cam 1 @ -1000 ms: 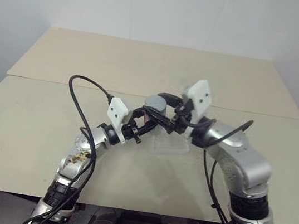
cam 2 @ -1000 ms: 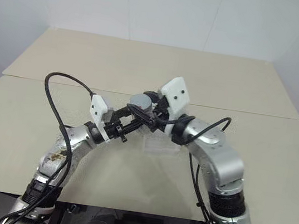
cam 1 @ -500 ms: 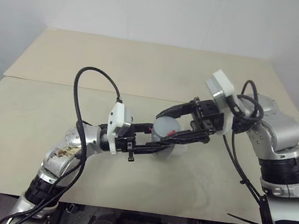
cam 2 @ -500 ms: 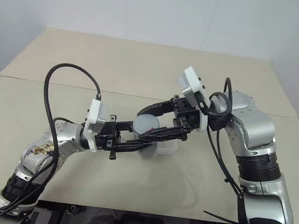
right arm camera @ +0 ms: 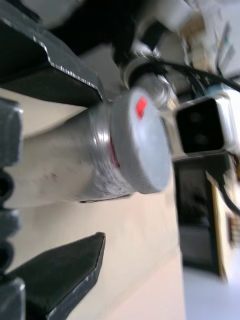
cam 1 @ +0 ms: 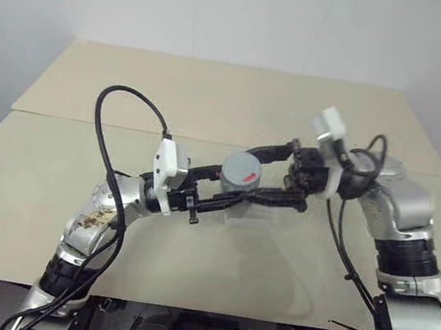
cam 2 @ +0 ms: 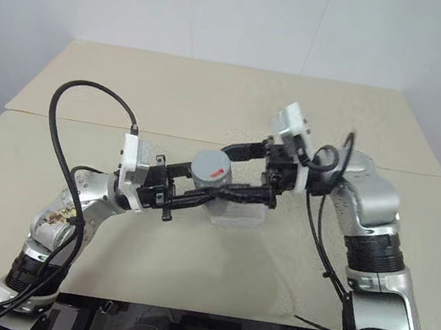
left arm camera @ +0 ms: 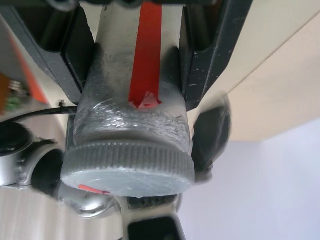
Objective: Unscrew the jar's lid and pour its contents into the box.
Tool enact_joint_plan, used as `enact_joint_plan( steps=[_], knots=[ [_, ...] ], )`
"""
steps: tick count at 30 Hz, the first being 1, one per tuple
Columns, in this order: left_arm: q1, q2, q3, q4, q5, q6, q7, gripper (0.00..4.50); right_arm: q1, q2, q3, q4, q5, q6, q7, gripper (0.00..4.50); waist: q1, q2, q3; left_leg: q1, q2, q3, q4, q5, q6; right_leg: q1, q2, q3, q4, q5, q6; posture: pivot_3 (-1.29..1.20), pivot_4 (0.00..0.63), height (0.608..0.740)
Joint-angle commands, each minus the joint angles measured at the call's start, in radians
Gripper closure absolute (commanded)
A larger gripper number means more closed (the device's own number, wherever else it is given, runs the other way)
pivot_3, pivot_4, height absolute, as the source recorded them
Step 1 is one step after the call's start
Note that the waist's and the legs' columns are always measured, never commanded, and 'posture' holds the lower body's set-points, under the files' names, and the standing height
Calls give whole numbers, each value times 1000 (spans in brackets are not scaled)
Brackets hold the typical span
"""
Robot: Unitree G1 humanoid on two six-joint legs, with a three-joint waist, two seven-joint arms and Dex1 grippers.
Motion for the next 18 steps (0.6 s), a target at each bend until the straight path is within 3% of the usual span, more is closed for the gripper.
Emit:
enact_joint_plan(
  steps=[1, 9, 12, 15, 18],
  knots=[
    [3, -6, -3, 19, 37, -36, 20, 2606, 56, -37, -110, -167, 37, -7, -86, 50, 2, 0, 0, 0, 0, 0, 0, 0, 0, 0, 0, 0, 0, 0, 0, 0, 150, 740],
    [-9, -83, -14, 129, 172, -97, 167, 2606, 255, -27, -117, -544, -5, 76, -430, 50, 0, 0, 0, 1, 0, 0, 0, 0, 0, 1, 0, 0, 1, 0, 0, 0, 150, 740],
    [-18, -98, -22, 155, 223, -118, 208, 2606, 266, 84, -110, -619, 11, 129, -640, 50, -3, 0, 0, 1, 0, 0, 0, 0, 0, 0, 0, 0, 1, 0, 0, 0, 150, 740],
    [-25, -130, -13, 170, 243, -121, 264, 2606, 276, 219, -1, -685, -131, 152, -884, 50, -1, 0, 0, 1, 0, 0, 0, 1, -1, 0, 0, 0, 2, 0, 0, 0, 150, 740],
    [-26, -145, -14, 170, 253, -122, 284, 2606, 311, 295, 83, -701, -217, 144, -994, 50, -1, 0, 0, 1, 0, 0, 0, 1, -1, -1, 0, 0, 3, 0, 0, 0, 150, 740]
  ],
)
